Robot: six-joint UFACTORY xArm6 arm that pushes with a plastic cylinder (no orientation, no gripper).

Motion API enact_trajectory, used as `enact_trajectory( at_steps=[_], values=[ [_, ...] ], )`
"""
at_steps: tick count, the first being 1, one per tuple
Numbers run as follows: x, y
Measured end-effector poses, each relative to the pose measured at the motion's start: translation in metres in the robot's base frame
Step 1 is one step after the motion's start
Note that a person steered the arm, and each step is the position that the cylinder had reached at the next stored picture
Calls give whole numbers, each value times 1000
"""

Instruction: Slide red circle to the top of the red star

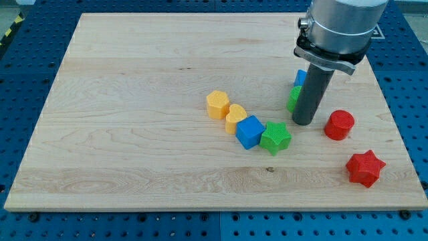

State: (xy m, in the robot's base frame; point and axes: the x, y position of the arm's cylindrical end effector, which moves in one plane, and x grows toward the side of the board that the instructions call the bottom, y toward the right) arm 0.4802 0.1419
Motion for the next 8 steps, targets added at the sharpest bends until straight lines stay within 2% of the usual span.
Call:
enact_trajectory(
  at_steps=[2, 3, 6, 8],
  values=[
    [-2, 13],
    [-17, 16],
    [-16, 54],
    [-16, 57]
  ],
)
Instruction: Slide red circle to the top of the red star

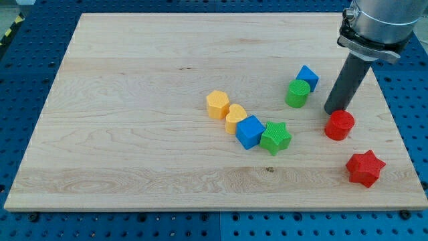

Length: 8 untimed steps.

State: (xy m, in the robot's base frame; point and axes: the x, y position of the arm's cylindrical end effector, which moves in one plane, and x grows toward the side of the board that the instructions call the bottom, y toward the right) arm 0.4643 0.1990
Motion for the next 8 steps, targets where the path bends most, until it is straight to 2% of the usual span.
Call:
enact_trajectory(
  at_steps=[4, 5, 6, 8],
  values=[
    [17, 3],
    [17, -22],
    [25, -23],
    [39, -9]
  ],
)
